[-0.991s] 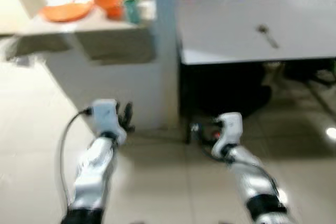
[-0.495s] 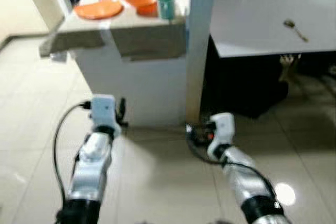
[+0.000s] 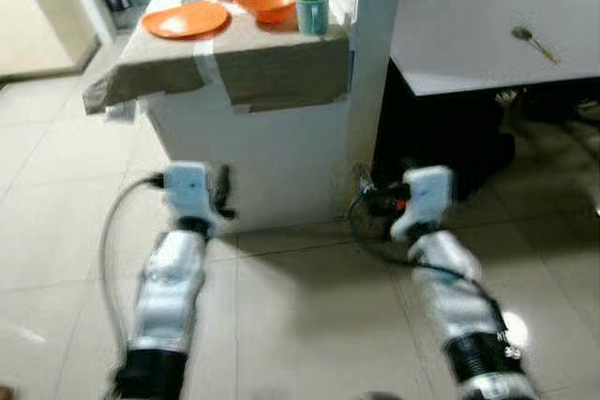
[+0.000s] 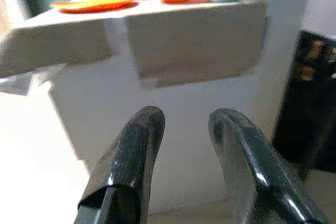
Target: Setting the table
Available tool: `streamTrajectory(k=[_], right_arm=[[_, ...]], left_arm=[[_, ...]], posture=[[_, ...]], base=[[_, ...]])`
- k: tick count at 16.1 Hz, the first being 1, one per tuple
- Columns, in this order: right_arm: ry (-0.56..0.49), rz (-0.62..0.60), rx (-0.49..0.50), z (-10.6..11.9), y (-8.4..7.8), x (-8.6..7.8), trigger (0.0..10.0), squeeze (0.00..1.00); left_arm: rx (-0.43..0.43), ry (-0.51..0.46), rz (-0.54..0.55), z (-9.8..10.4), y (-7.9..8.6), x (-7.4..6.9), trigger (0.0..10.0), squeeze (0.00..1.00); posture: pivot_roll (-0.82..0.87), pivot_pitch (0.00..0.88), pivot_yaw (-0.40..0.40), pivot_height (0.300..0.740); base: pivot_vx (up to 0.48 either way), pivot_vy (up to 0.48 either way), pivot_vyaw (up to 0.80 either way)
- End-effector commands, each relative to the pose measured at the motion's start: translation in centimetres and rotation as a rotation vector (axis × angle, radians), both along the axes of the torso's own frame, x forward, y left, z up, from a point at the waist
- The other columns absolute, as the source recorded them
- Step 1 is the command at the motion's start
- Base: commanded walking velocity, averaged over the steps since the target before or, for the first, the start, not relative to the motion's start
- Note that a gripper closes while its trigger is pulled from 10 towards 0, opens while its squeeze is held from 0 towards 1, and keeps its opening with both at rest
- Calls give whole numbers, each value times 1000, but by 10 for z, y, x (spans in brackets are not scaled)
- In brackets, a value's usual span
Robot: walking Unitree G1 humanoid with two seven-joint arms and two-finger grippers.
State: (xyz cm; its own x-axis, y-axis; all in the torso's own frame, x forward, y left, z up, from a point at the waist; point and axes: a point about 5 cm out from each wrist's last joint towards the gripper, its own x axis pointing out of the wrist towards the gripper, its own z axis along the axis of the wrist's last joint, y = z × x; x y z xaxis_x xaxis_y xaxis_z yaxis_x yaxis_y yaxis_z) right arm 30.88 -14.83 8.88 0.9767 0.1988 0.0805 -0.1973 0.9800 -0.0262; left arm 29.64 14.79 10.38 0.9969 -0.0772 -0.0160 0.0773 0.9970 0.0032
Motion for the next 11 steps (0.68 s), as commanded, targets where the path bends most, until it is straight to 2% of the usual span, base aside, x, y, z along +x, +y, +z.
streamTrajectory(k=[1, 4, 5, 9, 11], right_arm=[[-26, 9, 2, 7, 9, 4, 10000, 0], [-10, -28, -31, 5, 7, 6, 10000, 0], [-12, -34, -35, 5, 7, 5, 10000, 0], [-12, -41, -36, 5, 8, 6, 10000, 0], [-27, -43, -45, 7, 10, 6, 10000, 0]], left_arm=[[16, 0, 25, 1, 11, 0, 10000, 0], [81, 5, 36, 2, 11, 4, 10000, 0], [75, 5, 30, 3, 11, 5, 10000, 1000], [69, -5, 6, 7, 7, 7, 10000, 1000], [68, -9, -12, 8, 4, 8, 10000, 1000]], posture=[[-143, 0, 92, 731], [-144, 0, 96, 731], [-144, 0, 96, 731], [-144, 0, 100, 731], [-143, 0, 103, 731]], base=[[311, 368, 0], [354, 323, 0], [390, 277, 0], [406, 254, 0], [424, 0, 0]])
